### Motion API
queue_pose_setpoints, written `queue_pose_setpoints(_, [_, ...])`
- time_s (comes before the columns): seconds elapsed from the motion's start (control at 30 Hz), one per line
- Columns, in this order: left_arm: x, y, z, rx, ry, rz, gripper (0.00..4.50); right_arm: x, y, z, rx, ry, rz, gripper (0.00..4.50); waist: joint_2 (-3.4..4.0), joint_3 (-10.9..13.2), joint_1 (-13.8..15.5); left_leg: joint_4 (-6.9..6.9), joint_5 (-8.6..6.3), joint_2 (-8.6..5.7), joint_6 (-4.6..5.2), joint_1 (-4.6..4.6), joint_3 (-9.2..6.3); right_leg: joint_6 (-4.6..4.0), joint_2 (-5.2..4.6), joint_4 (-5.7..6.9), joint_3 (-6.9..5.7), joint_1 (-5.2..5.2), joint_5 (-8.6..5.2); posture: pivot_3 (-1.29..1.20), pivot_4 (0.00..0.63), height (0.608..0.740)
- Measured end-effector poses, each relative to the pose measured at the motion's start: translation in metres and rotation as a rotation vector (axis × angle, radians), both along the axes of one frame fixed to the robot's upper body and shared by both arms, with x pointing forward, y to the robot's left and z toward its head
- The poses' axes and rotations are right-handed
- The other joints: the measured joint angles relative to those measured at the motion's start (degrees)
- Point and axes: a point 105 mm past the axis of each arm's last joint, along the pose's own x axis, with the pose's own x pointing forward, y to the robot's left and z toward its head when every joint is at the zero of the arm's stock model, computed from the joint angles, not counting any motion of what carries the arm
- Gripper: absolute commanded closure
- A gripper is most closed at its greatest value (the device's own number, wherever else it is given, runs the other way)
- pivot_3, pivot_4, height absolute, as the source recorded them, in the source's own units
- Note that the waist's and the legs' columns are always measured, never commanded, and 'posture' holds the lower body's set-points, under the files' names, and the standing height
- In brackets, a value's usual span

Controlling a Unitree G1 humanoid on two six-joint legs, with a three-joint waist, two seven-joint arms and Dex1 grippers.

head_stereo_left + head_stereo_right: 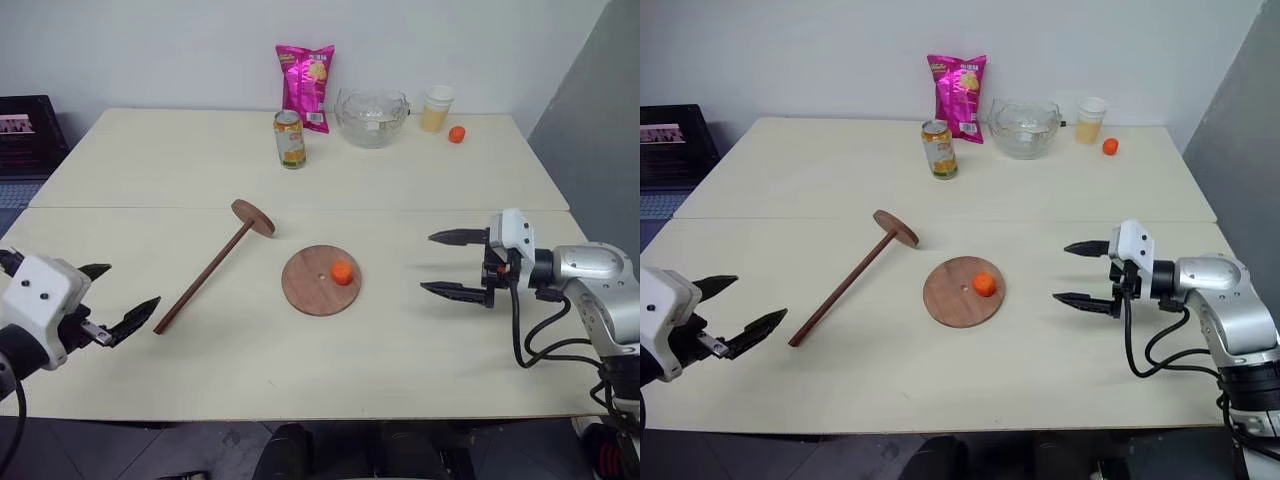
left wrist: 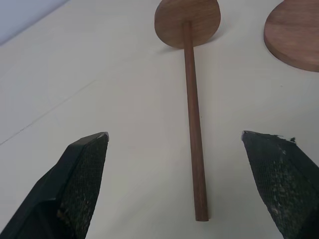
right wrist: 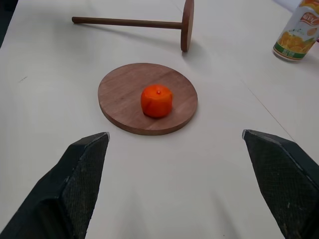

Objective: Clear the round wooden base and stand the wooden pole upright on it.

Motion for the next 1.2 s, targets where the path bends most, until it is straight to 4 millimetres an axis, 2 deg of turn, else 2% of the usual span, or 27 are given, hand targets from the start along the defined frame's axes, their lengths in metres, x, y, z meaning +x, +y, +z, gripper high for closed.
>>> queue_pose_setpoints(0.27, [0.000, 0.003, -0.003, 0.020, 0.012, 0.003, 0.06, -0.001, 0.001, -0.001, 0.001, 0.001, -0.005, 0.00, 0.00, 0.00, 0.01, 0.00, 0.00, 0.00, 0.00, -0.01, 0.00, 0.00, 0.00, 0.00, 0.00, 0.00, 0.00, 0.00, 0.150, 0.740])
queue_pose_setpoints(0.67, [0.003, -0.010, 0.004, 0.003, -0.010, -0.115, 0.06, -0.004, 0.007, 0.001, 0.009, 0.020, -0.001, 0.00, 0.02, 0.01, 0.01, -0.01, 0.00, 0.00, 0.00, -0.02, 0.00, -0.01, -0.01, 0.00, 0.00, -0.03, 0.00, 0.00, 0.150, 0.740])
queue_pose_setpoints(0.83, [0.015, -0.043, 0.016, -0.005, -0.041, -0.268, 0.06, -0.006, 0.020, 0.011, 0.049, 0.009, 0.014, 0.00, 0.02, 0.01, 0.12, 0.00, 0.00, -0.01, 0.00, -0.03, 0.00, -0.01, -0.02, 0.00, 0.00, -0.02, 0.00, 0.00, 0.150, 0.740])
queue_pose_setpoints(0.97, [0.022, -0.086, 0.024, -0.074, -0.055, -0.444, 0.06, -0.008, 0.045, 0.015, 0.112, -0.024, 0.042, 0.00, 0.02, 0.01, 0.01, 0.00, 0.01, -0.01, -0.01, -0.07, 0.01, 0.00, -0.01, 0.02, 0.00, -0.06, 0.01, 0.00, 0.150, 0.740])
queue_pose_setpoints(1.1, [0.025, -0.111, 0.010, -0.049, 0.021, -0.566, 0.06, -0.004, 0.068, 0.003, 0.144, -0.010, 0.032, 0.00, 0.03, 0.02, -0.21, -0.03, 0.01, 0.00, -0.02, -0.04, 0.02, -0.02, 0.02, 0.06, 0.02, -0.09, 0.02, 0.00, 0.150, 0.740])
queue_pose_setpoints(1.2, [0.026, -0.122, -0.001, -0.016, 0.058, -0.634, 0.06, 0.008, 0.087, -0.019, 0.114, 0.015, -0.011, 0.00, 0.06, 0.03, -0.20, -0.01, 0.01, 0.01, -0.02, -0.05, 0.02, -0.05, 0.06, 0.08, 0.02, -0.12, 0.03, 0.00, 0.150, 0.740])
